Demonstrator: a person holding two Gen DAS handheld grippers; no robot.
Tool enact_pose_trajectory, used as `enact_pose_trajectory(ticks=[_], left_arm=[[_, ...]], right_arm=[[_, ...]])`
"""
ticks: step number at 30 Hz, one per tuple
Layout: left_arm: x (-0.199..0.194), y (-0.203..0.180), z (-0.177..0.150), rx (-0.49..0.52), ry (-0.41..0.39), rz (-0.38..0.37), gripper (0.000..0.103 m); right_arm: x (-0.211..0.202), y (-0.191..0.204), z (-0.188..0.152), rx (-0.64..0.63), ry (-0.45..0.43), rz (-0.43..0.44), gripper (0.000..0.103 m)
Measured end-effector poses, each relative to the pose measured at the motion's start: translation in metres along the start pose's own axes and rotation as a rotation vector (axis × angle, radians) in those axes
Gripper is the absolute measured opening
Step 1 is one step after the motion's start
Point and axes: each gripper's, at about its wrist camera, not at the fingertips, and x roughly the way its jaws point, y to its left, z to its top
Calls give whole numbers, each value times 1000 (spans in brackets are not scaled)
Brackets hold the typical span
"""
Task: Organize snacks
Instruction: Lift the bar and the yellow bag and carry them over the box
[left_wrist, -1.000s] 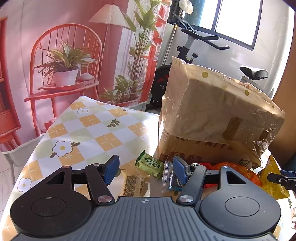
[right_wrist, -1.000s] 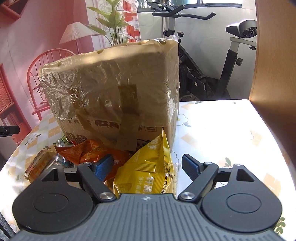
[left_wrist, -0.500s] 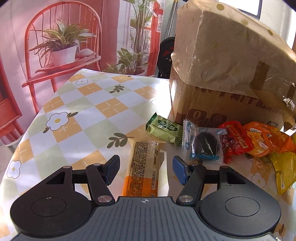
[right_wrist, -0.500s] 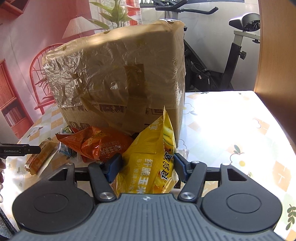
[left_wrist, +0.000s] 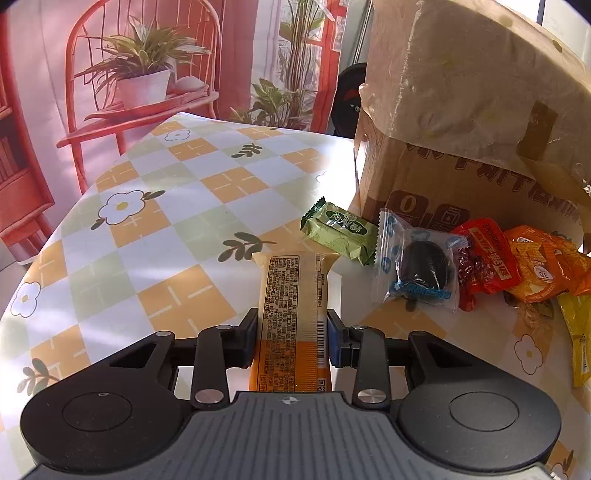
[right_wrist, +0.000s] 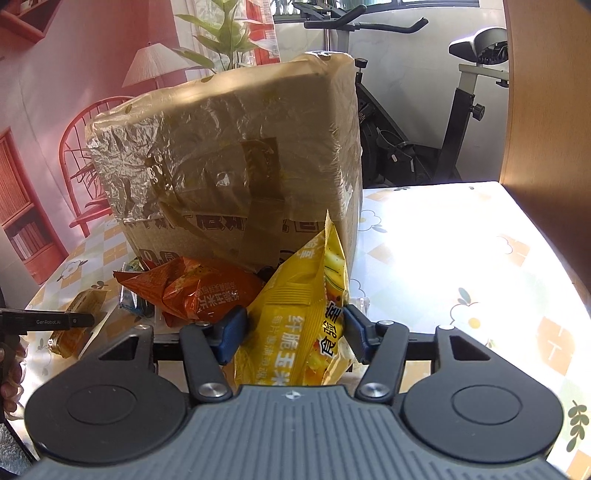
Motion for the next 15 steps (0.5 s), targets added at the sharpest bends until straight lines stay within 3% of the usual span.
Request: enact_pose_trajectory(ticks=[6,15], left_arm=[[-44,-6,19,3,-124,-10,38],[-105,-29,69,39,-362,-75,38]], right_arm=[[-24,-1,10,11,-69,6,54],[-78,0,52,2,-240,0,53]])
